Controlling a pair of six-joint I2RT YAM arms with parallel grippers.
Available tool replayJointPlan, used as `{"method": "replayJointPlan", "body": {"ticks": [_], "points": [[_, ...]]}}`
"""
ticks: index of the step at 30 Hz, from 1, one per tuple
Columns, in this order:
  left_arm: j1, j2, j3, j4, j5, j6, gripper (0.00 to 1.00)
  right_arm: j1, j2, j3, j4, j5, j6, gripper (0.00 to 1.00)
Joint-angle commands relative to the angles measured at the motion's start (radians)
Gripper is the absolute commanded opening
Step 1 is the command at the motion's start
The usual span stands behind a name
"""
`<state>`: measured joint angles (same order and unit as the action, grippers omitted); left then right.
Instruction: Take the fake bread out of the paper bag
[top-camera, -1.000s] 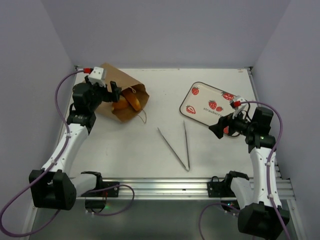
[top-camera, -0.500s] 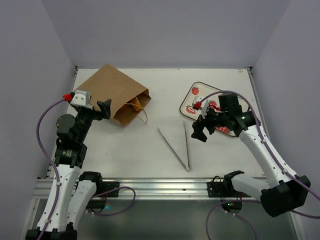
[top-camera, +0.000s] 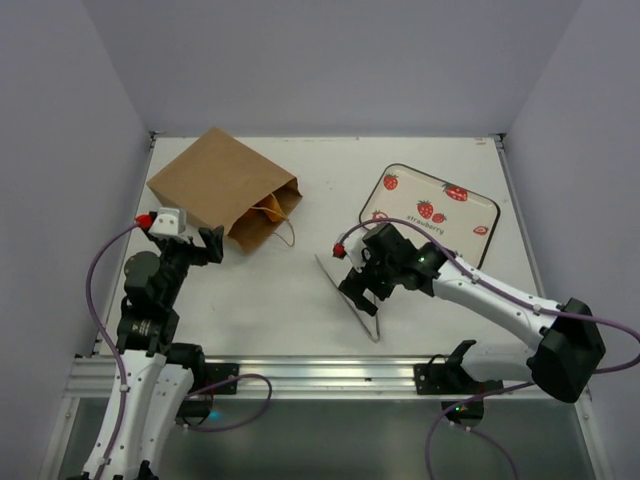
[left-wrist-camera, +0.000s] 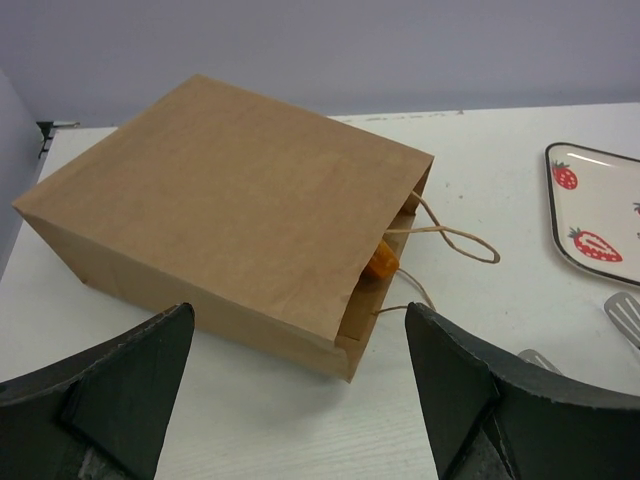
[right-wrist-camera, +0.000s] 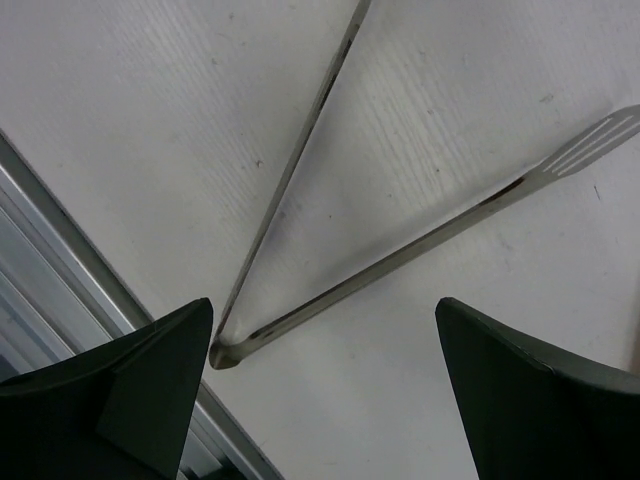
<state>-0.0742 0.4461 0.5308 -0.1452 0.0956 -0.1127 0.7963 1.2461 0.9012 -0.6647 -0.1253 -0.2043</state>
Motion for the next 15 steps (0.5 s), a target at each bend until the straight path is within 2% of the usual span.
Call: {"method": "replayJointPlan", "body": {"ticks": [1, 4, 7, 10, 15], "points": [[0.001, 0.016, 0.011, -0.001, -0.014, -0.004, 0.9, 0.017, 0.024, 0.048, 0.039, 0.085, 0.137, 0.99], [0.001, 0.011, 0.008, -0.001, -0.02, -0.004, 0.9, 0.017, 0.088, 0.091, -0.027, 0.111, 0.273, 0.99], [0.001, 0.008, 0.006, -0.002, -0.022, -0.002, 0.9, 0.017, 0.17, 0.087, -0.081, 0.087, 0.324, 0.99], [0.001, 0.006, 0.008, -0.004, -0.027, -0.004, 0.9, 0.017, 0.136, 0.045, -0.052, 0.059, 0.338, 0.99], [0.001, 0.0, 0.006, -0.004, -0.031, -0.002, 0.9, 0.018, 0.128, 0.036, -0.075, 0.107, 0.396, 0.99]]}}
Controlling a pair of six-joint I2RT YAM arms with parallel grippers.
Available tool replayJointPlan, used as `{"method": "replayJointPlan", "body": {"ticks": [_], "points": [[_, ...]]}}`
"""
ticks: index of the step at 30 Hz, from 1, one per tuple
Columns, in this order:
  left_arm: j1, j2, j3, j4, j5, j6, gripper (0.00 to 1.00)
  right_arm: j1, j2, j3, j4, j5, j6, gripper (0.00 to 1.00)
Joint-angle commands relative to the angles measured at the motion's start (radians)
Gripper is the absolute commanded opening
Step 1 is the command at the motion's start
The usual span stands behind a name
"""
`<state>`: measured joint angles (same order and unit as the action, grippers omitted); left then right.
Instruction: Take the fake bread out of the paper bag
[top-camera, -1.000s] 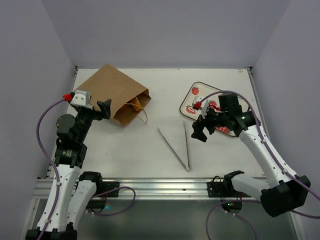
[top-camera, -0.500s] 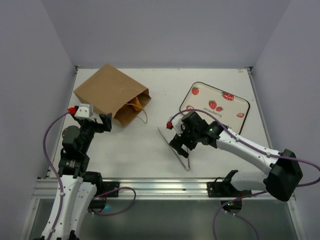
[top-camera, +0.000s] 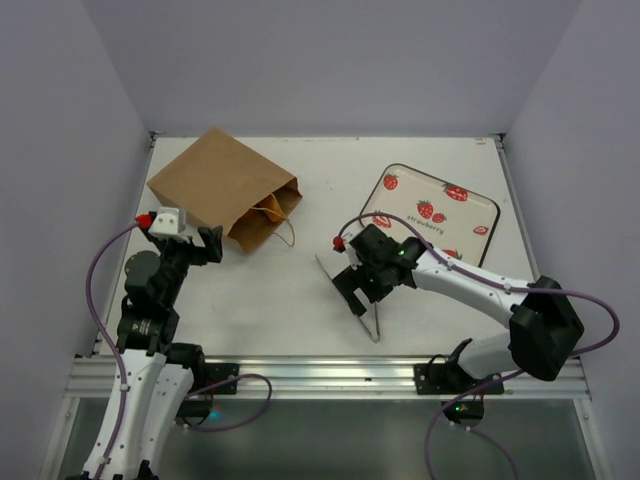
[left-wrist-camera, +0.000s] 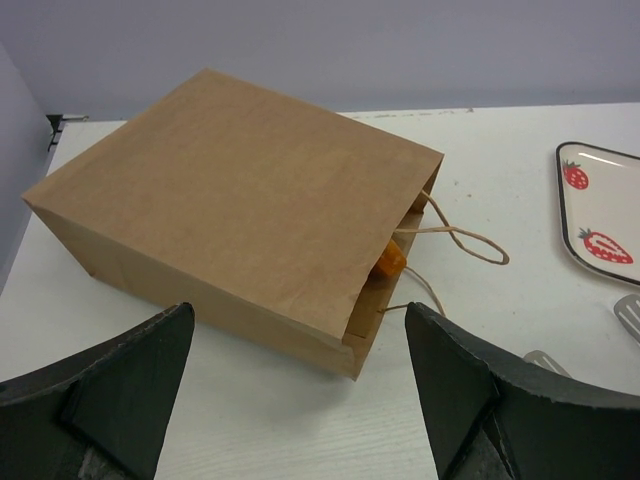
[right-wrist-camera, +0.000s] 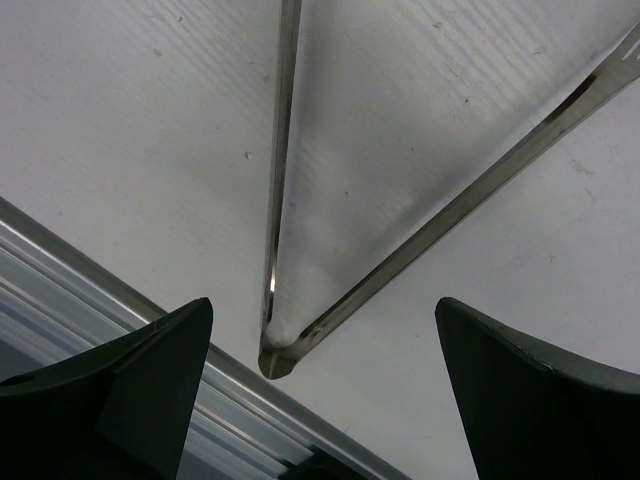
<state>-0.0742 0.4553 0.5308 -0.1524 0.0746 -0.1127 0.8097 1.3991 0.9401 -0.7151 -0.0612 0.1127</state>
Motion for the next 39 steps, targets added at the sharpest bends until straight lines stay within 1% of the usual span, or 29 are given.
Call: {"method": "replayJointPlan", "body": {"ticks": [1, 4, 6, 16, 20, 28, 33, 39], "points": [[0.001, -0.006, 0.006, 0.005, -0.009, -0.001, 0.9, 0.003, -0.016, -0.003, -0.03, 0.035, 0.087, 0.99], [0.002, 0.0, 0.006, 0.007, -0.004, 0.001, 0.9, 0.003, -0.002, -0.035, -0.011, -0.021, 0.107, 0.99], [0.001, 0.005, 0.006, 0.007, -0.002, 0.002, 0.9, 0.003, 0.001, -0.061, 0.025, -0.017, 0.113, 0.99], [0.001, 0.006, 0.005, 0.011, 0.001, 0.008, 0.9, 0.003, 0.133, -0.02, 0.017, -0.029, 0.119, 0.99], [0.001, 0.005, 0.005, 0.011, -0.001, 0.007, 0.9, 0.003, 0.207, 0.009, 0.029, -0.003, 0.114, 0.99], [0.001, -0.001, 0.001, 0.019, 0.008, 0.008, 0.9, 0.003, 0.255, 0.025, 0.062, 0.046, 0.119, 0.99], [0.001, -0.004, 0.001, 0.019, 0.013, 0.01, 0.9, 0.003, 0.296, 0.061, 0.069, 0.058, 0.12, 0.99], [0.001, -0.02, 0.0, 0.019, 0.01, 0.008, 0.9, 0.003, 0.322, 0.097, 0.083, 0.149, 0.143, 0.98]]}}
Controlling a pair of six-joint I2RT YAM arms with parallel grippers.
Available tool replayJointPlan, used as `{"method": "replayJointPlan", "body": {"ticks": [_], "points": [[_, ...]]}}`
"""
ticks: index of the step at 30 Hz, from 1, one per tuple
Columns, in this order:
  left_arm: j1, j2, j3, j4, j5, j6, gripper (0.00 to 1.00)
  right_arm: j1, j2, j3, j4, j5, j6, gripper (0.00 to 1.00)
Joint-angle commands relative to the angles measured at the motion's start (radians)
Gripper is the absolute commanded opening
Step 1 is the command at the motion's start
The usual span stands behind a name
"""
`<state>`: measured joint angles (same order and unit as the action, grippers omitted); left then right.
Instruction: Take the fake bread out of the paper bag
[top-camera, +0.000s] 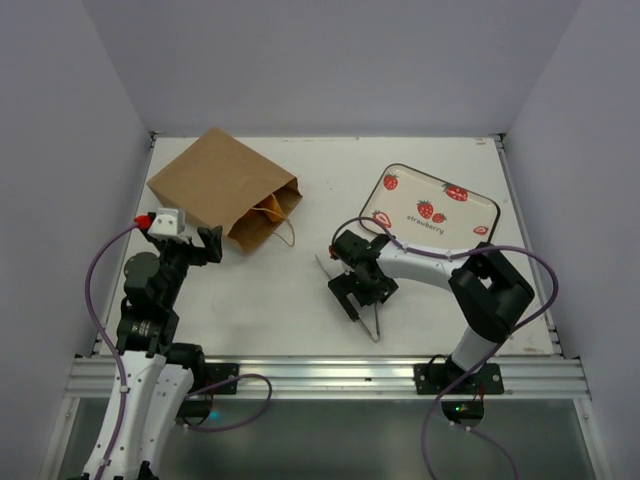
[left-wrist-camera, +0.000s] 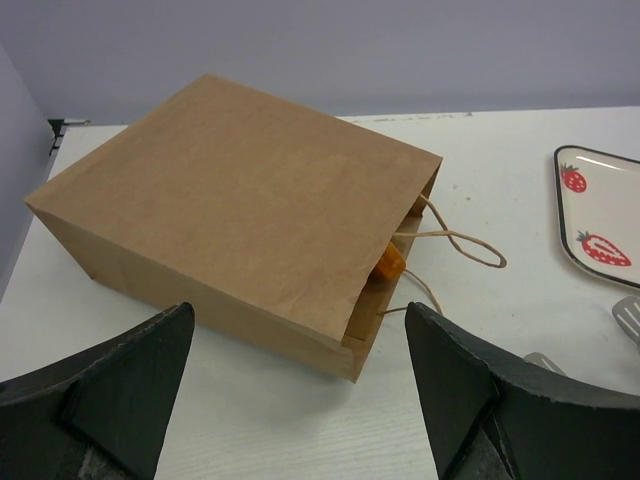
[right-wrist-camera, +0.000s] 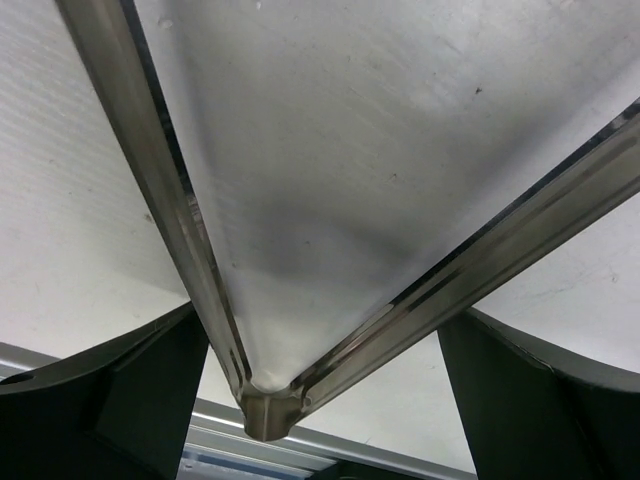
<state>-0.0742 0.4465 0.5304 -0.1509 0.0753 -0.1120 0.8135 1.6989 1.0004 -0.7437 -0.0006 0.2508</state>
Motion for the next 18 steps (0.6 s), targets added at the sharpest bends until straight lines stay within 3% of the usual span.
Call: {"method": "replayJointPlan", "body": {"ticks": [1, 11, 18], "points": [[0.001, -0.011, -0.001, 0.017, 0.009, 0.008, 0.9, 0.0, 0.028, 0.035, 0.113, 0.099, 0.007, 0.98], [0.001, -0.019, 0.0, 0.019, 0.009, 0.009, 0.9, 0.003, 0.035, 0.027, 0.13, 0.156, 0.013, 0.95], [0.001, -0.023, 0.0, 0.019, 0.008, 0.011, 0.9, 0.003, 0.033, 0.015, 0.139, 0.126, 0.008, 0.84]]}}
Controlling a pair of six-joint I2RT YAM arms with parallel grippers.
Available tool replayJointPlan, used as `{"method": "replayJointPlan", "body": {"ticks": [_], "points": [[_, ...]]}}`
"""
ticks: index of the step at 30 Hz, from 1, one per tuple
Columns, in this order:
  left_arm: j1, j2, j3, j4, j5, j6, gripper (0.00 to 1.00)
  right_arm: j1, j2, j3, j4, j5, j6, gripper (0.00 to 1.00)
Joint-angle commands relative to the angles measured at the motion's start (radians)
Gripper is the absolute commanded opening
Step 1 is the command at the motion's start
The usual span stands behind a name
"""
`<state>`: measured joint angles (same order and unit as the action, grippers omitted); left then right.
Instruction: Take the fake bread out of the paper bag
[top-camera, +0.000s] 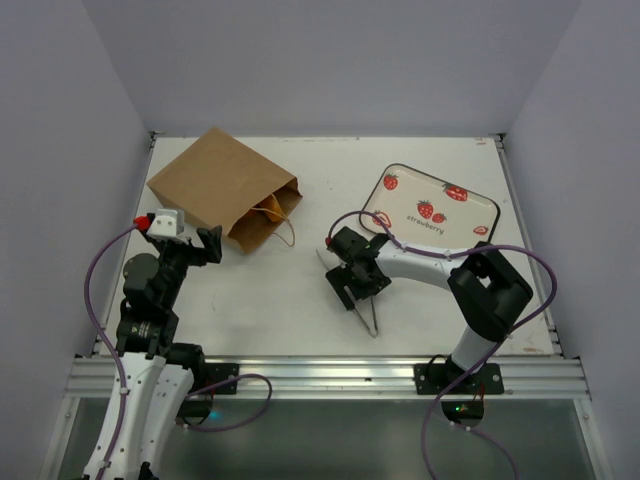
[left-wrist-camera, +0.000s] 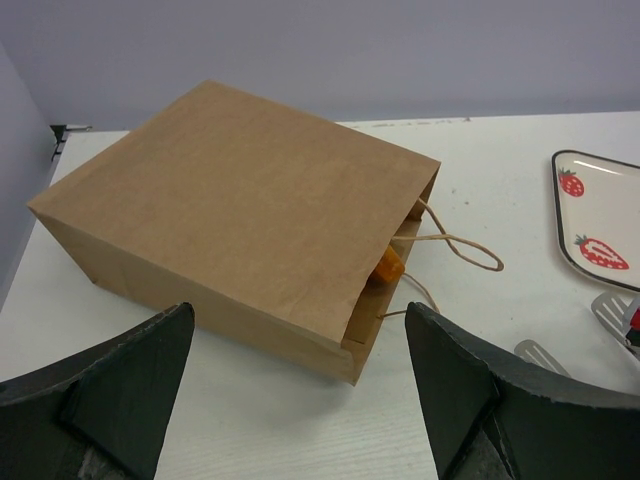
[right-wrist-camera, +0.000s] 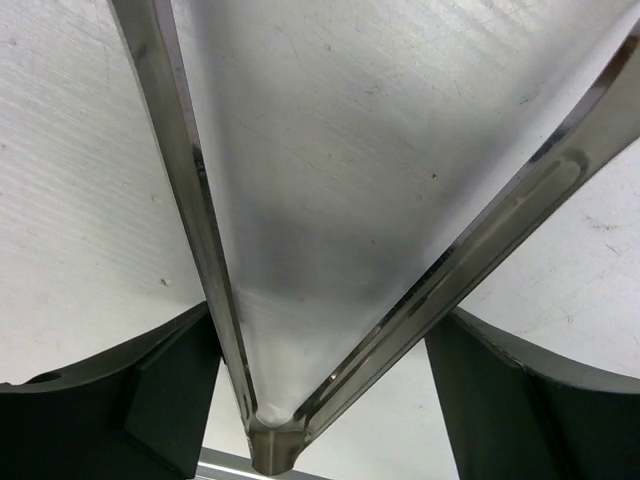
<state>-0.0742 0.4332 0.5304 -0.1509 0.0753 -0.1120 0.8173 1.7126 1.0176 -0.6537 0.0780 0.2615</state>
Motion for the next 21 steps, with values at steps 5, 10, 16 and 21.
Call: {"method": "replayJointPlan", "body": {"ticks": [5, 10, 16, 21], "points": [[0.001, -0.013, -0.001, 0.017, 0.006, 0.009, 0.9, -0.003, 0.012, -0.005, 0.051, 0.055, -0.01, 0.67], [0.001, -0.017, 0.0, 0.016, 0.003, 0.011, 0.9, -0.018, -0.007, -0.008, 0.055, 0.066, -0.031, 0.48], [0.001, -0.021, 0.0, 0.017, 0.006, 0.009, 0.9, -0.04, -0.074, -0.028, 0.085, 0.098, -0.096, 0.15], [0.001, -0.025, 0.0, 0.014, 0.007, 0.009, 0.9, -0.075, -0.142, -0.014, 0.085, 0.062, -0.197, 0.01]]}}
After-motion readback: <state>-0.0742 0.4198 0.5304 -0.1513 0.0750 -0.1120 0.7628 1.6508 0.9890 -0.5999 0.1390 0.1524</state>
